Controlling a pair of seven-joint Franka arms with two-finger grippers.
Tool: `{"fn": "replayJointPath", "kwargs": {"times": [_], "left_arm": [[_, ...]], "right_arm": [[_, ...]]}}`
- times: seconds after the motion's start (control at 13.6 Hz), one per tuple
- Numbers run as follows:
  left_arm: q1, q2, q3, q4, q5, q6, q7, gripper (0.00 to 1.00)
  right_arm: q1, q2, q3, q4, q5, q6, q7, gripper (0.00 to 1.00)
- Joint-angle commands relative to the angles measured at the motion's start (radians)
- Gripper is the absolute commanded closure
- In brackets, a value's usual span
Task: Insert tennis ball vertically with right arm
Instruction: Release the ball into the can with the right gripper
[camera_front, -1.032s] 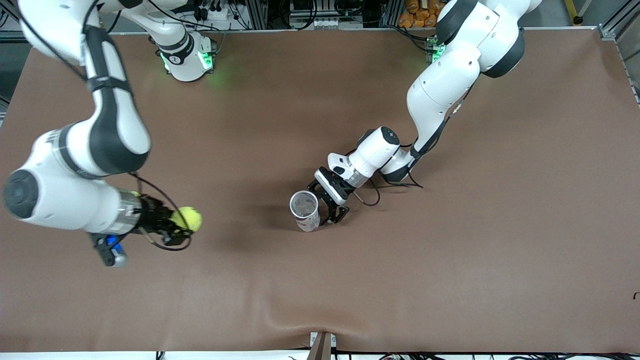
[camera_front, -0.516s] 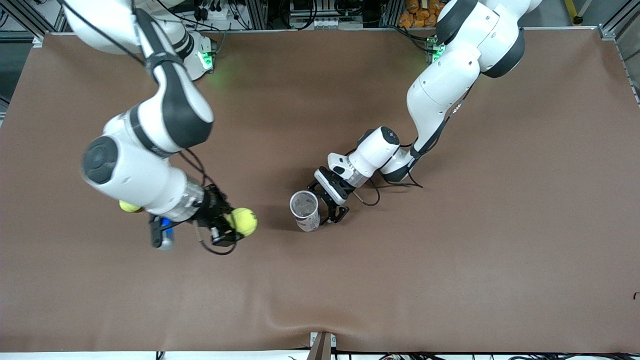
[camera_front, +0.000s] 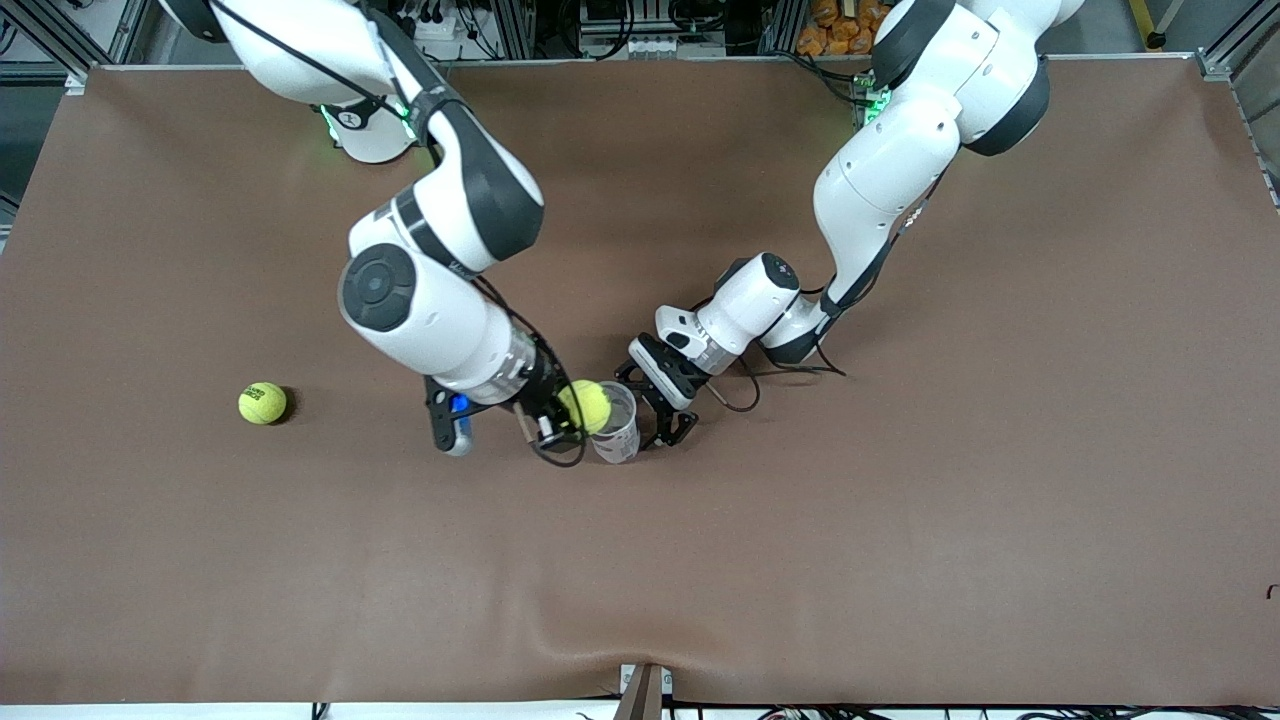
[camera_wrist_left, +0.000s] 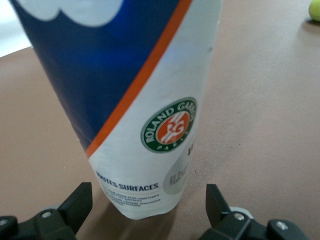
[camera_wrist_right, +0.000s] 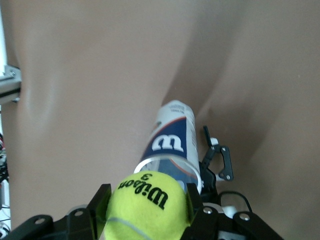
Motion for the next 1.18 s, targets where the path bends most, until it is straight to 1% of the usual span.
{"fn": "replayJointPath", "kwargs": {"times": [0.0,0.07,0.15,0.37,0.44,0.52,0.59,0.74,1.03,1.11], "left_arm": [[0.013,-0.031,-0.006,-0.037,0.011,0.003,-0.001,0.0],[0.013,-0.031,-0.006,-0.037,0.011,0.003,-0.001,0.0],[0.013,-0.031,-0.006,-0.037,0.011,0.003,-0.001,0.0],[0.013,-0.029,-0.006,-0.037,0.011,0.003,-0.001,0.0],[0.013,-0.029,-0.006,-0.037,0.009,0.003,0.0,0.0],[0.013,-0.029,-0.006,-0.037,0.011,0.003,-0.001,0.0],[0.013,-0.031,-0.006,-0.039,0.009,0.003,-0.001,0.0],[0.018,-0.031,-0.006,-0.042,0.011,0.003,0.0,0.0],[0.018,-0.031,-0.006,-0.042,0.011,0.003,0.0,0.0],[0.018,-0.031,-0.006,-0.042,0.011,0.003,0.0,0.0]], "right_arm": [[0.036,0.006,-0.013,0.0,-0.035,-0.004,0.032,1.0],[0.041,0.012,-0.013,-0.001,-0.064,-0.004,0.038,1.0],[0.042,0.018,-0.013,-0.001,-0.072,-0.005,0.044,1.0],[0.044,0.029,-0.011,-0.017,-0.074,0.001,0.056,1.0],[0.048,0.032,-0.011,-0.017,-0.077,-0.001,0.068,0.86],[0.042,0.032,-0.011,-0.017,-0.077,-0.004,0.066,0.52],[0.034,0.032,-0.011,-0.017,-0.077,-0.007,0.062,0.01],[0.03,0.026,-0.011,-0.012,-0.077,-0.016,0.059,0.0],[0.019,0.017,-0.013,0.023,-0.072,-0.094,0.053,0.0],[0.011,0.015,-0.013,0.063,-0.072,-0.129,0.052,0.0]]}}
